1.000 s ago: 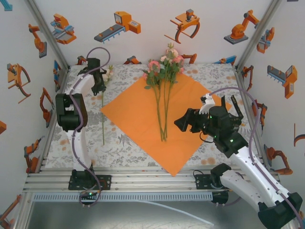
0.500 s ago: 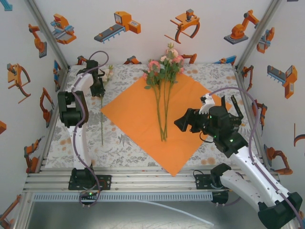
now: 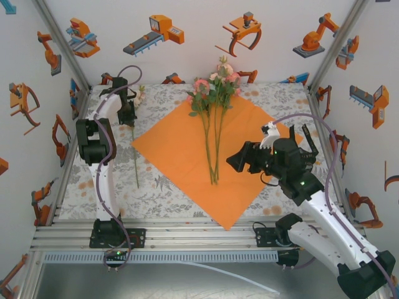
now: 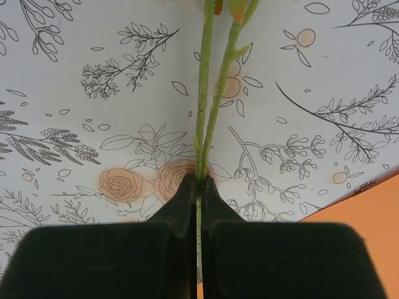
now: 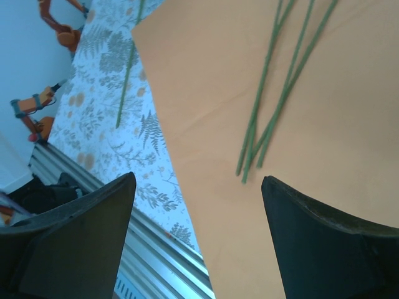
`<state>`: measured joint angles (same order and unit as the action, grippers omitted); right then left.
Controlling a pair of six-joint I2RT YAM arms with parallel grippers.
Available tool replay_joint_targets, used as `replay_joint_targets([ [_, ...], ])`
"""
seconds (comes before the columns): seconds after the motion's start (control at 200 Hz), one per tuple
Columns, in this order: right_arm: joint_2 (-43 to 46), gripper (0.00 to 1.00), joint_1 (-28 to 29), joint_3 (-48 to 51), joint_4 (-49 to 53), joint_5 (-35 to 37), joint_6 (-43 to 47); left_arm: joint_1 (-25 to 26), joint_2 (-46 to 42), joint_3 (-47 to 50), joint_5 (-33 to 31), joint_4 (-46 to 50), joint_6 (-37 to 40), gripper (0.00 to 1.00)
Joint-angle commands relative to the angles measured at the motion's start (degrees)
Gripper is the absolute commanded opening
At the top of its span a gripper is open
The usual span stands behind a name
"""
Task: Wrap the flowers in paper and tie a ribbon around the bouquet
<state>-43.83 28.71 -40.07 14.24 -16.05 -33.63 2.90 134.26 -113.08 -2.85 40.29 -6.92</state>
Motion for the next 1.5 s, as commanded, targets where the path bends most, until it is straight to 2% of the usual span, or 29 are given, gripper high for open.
replay_joint_targets([
  [0.0, -1.18, 0.74, 0.55, -1.23, -6.74, -6.65, -2.26, -0.35, -6.71, 1.37, 1.58, 0.93, 2.26, 0.00],
  [0.12, -1.45, 0.74, 1.26, -1.23, -9.34, -8.29, -2.24, 0.36, -14.16, 3.11, 3.13, -0.97, 2.48, 0.00],
  [0.355, -0.20, 0.74, 1.48, -0.89, -8.27, -4.58, -1.09, 3.83, -27.31, 3.61, 2.56, -3.31, 2.07, 0.00],
  [0.401, -0.11, 0.74, 1.44, -0.88, -8.22, -4.14, -1.09, 4.29, -29.21, 4.10, 4.48, -4.81, -0.42, 0.00],
  [0.461, -0.07, 0.74, 1.44, -0.67, -8.43, -3.58, -1.12, 5.10, -31.66, 6.41, 10.12, -9.45, -5.75, 0.00],
  [0.511, -0.11, 0.74, 1.51, -0.58, -8.74, -2.82, -1.34, 6.20, -33.25, 9.77, 15.27, -16.12, -12.46, 0.00],
  [0.571, -0.12, 0.74, 1.50, -0.36, -9.27, -2.34, -1.52, 9.02, -33.74, 13.32, 18.45, -24.53, -18.91, 0.00],
  [0.641, -0.23, 0.74, 1.45, -0.35, -9.42, -2.07, -1.73, 13.77, -31.33, 13.66, 19.55, -30.14, -23.50, 0.00],
  [0.736, 0.13, 0.74, 1.50, -0.44, -8.47, -2.05, -1.85, 19.44, -24.14, 9.36, 21.60, -33.44, -28.20, 0.00],
  [0.901, 2.62, 0.74, 1.47, 0.15, -6.12, -0.60, -0.97, 24.59, -10.82, 0.01, 21.48, -34.88, -35.09, 0.00],
  [1.071, 4.27, 0.74, 1.49, 0.22, -4.05, 0.79, 0.56, 25.91, 0.87, -12.23, 21.66, -27.07, -34.88, 0.00],
  [1.302, 3.86, 0.74, 1.51, 0.55, -3.72, 0.85, 1.59, 25.89, 5.16, -14.01, 20.36, -22.92, -31.24, 0.00],
  [1.492, 2.59, 0.74, 1.53, 0.52, -4.23, 0.29, 1.74, 25.93, 6.63, -14.42, 22.70, -21.54, -28.48, 0.00],
])
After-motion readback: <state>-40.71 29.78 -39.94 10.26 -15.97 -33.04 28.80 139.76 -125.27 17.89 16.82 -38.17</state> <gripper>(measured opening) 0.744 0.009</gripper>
